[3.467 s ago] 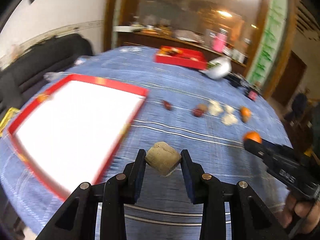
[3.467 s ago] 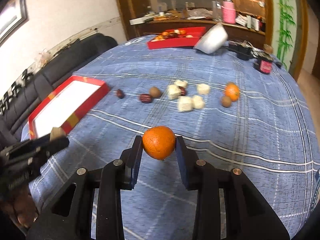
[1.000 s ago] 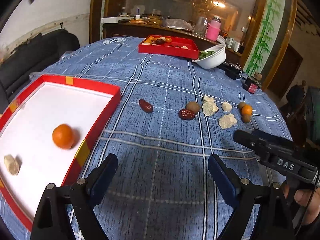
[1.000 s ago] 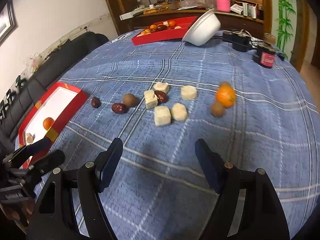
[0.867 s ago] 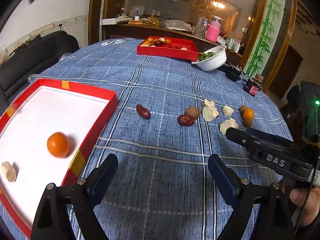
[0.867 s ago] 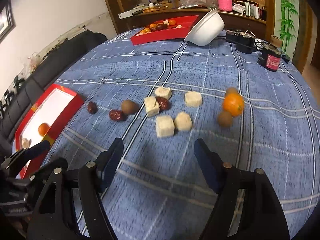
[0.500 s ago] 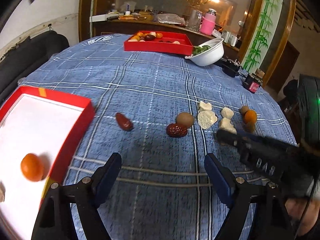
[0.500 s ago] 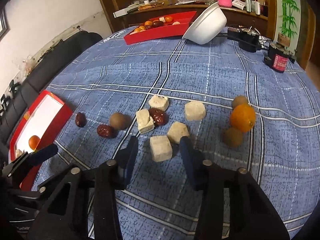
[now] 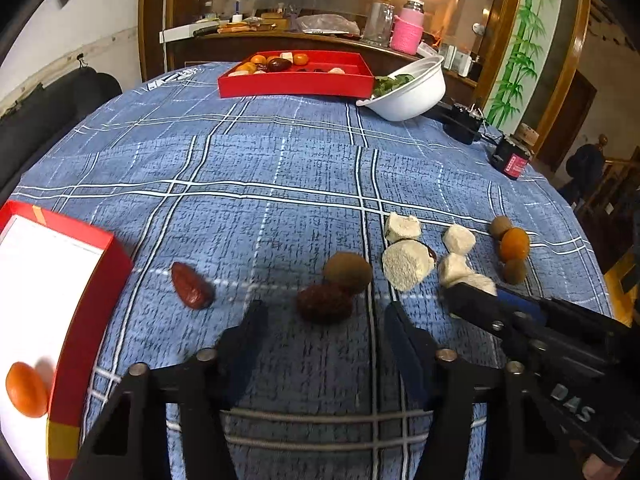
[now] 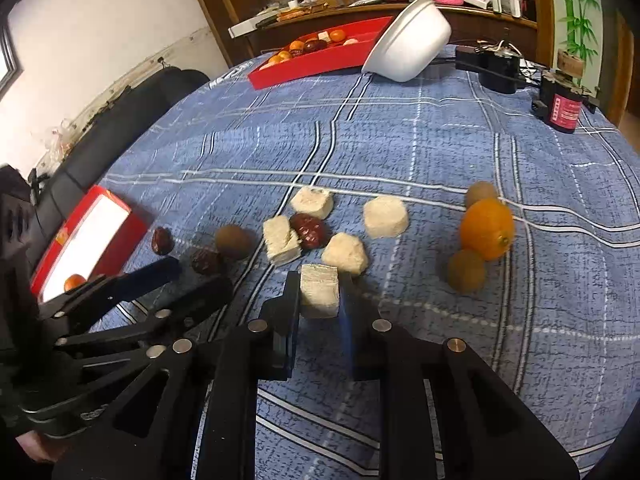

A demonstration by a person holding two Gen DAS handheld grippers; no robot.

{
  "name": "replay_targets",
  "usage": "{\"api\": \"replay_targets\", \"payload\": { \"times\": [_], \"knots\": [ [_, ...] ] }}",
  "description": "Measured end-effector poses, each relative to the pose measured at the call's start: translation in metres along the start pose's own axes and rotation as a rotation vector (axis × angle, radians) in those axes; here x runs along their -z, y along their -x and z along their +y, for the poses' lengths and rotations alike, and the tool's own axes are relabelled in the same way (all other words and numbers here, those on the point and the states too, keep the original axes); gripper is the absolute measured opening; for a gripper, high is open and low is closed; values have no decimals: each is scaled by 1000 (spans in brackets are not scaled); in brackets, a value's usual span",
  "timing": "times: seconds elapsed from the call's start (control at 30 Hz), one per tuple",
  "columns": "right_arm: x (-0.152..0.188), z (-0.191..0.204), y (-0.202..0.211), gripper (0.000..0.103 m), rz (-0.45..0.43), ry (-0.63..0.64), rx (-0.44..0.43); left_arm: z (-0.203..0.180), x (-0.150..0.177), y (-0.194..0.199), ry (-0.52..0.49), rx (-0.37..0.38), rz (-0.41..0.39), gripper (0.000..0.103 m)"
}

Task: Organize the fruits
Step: 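Grasp a white cube with the right tool while the left tool grasps a dark red date, then carry the white cube and date with both tools over the red box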

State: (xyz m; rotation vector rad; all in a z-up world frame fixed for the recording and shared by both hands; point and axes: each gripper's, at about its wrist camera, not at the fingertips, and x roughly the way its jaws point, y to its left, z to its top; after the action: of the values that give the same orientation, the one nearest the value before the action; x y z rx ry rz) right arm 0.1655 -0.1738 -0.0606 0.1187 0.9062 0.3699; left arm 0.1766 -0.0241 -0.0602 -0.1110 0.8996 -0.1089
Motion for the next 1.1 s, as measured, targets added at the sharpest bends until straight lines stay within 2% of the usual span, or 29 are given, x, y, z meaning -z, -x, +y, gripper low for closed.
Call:
{"api": "replay_targets", "payload": {
  "times": [0.03, 0.07, 0.3, 0.7, 0.87, 1.1],
  "knots": [
    [-1, -1, 2, 16, -5, -4, -4, -2, -1, -1, -11, -18, -4, 45],
    [-2, -1, 2, 16, -6, -1, -5, -4, -3, -2, -17, -24, -3, 28],
    [-1, 0, 2, 16, -3, 13, -7, -3, 0, 1, -25, -7, 0, 28],
    [2, 15, 6, 16, -3, 52, 26, 16, 48, 66, 27, 0, -27, 28],
    [6, 29, 34, 16, -41, 79, 40, 28, 63, 95, 51, 2, -61, 28],
    [35, 56, 71, 17, -56, 131, 32, 45, 81, 127, 88, -2, -95, 28]
  ]
}}
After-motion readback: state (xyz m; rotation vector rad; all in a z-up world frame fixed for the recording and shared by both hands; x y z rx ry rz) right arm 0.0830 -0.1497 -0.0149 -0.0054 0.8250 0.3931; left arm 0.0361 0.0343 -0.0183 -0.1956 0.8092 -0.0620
